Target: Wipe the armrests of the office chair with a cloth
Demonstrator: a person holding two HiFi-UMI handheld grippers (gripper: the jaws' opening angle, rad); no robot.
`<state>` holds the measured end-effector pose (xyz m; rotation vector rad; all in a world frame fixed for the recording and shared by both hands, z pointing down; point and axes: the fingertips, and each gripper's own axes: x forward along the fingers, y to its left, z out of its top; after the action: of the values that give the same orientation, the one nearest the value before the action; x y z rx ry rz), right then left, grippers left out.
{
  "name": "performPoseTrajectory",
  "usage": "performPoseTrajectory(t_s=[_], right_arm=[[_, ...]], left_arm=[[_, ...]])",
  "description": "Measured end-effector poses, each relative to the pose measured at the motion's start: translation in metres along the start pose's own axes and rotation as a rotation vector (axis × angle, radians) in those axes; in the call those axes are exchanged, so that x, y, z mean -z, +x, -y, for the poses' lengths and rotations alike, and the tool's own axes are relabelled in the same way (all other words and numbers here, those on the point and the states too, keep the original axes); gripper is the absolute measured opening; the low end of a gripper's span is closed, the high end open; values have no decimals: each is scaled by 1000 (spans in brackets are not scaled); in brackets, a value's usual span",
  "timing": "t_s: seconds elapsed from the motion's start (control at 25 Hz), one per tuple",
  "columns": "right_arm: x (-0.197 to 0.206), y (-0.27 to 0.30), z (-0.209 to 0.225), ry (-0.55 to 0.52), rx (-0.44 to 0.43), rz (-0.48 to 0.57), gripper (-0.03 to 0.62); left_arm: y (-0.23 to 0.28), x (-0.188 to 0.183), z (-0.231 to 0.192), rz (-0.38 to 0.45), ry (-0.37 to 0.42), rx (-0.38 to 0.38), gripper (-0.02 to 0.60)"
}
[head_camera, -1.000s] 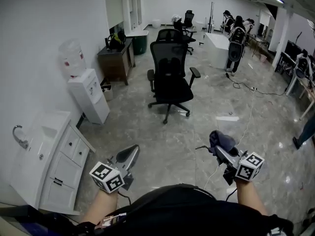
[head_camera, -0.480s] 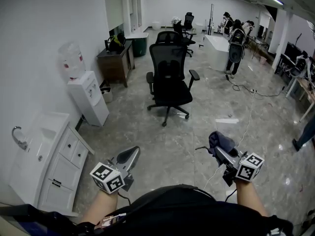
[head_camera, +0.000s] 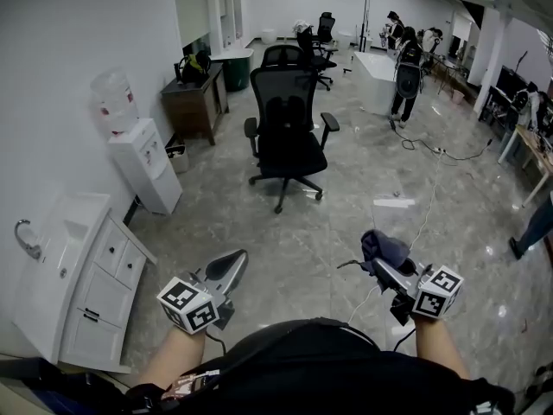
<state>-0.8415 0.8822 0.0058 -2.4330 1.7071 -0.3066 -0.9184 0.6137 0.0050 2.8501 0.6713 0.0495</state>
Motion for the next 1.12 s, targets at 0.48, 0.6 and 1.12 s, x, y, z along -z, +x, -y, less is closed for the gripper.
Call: performPoseTrajectory(t_s=[0.48, 0.6, 1.12], right_arm=[[12, -27, 47, 51, -40, -9, 78], [13, -6, 50, 54, -62, -23, 78], [-42, 194, 55, -18, -36, 3, 78]], left_arm=[[49, 23, 37, -48, -9, 4, -5], [46, 21, 15, -45, -23, -22, -5], [35, -36, -183, -9, -8, 3, -5]])
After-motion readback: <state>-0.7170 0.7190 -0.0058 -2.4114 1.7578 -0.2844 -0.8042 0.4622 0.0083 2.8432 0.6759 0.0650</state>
